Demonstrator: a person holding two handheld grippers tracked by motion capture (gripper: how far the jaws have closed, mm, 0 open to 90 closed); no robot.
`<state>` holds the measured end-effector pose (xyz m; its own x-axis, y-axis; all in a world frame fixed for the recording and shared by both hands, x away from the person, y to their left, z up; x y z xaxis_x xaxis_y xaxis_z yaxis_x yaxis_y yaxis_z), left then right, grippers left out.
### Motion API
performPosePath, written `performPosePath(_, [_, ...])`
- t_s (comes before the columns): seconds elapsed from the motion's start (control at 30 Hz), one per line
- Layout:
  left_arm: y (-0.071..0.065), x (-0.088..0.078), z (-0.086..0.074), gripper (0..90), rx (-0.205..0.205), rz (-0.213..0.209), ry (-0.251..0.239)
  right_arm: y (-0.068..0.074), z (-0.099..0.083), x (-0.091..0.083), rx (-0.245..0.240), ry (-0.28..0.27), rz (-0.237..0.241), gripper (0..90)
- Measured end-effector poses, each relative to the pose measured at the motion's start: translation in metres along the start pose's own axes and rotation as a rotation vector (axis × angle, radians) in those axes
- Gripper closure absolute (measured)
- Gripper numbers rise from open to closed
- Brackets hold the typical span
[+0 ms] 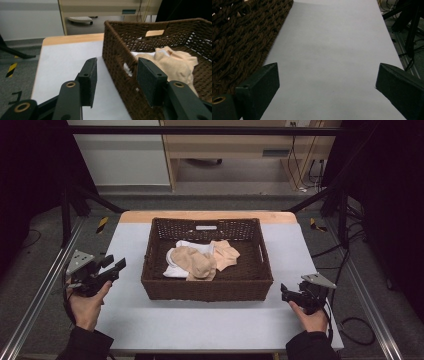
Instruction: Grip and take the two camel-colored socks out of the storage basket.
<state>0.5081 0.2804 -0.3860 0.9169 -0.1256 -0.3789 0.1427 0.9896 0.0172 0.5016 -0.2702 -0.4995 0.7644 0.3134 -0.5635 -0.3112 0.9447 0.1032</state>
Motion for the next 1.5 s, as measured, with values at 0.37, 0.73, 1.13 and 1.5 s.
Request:
performPosePath(0.37, [-0.034, 0.007, 0.031, 48.5, 0.058, -0.037, -0.016, -0.001, 0.000, 0.000, -0.002, 0.001, -0.012, 5.4])
performPosePath(0.73, [-0.065, 0.024, 0.055, 45.9, 0.073, -0.058, -0.017, 0.000, -0.001, 0.001, 0.005, 0.005, -0.007, 5.2])
performPosePath(1.13, [-0.093, 0.038, 0.069, 43.2, 0.087, -0.087, -0.029, -0.001, 0.001, 0.000, 0.012, -0.007, -0.010, 4.9])
performPosePath(1.5, [-0.124, 0.061, 0.079, 42.8, 0.113, -0.103, -0.038, -0.002, 0.001, 0.000, 0.008, -0.007, -0.015, 4.9])
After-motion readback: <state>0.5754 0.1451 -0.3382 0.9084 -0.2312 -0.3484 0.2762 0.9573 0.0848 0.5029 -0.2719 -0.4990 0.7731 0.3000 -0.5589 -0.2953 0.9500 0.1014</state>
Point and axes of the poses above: each handheld gripper's, and its own axes: x roughly forward along the jaws, z roughly out of its top, y roughly to its left, the point moved 7 cm from there along x, roughly forward along the jaws, and after that the axes turned 13 degrees about z, right-handed, at the moved point
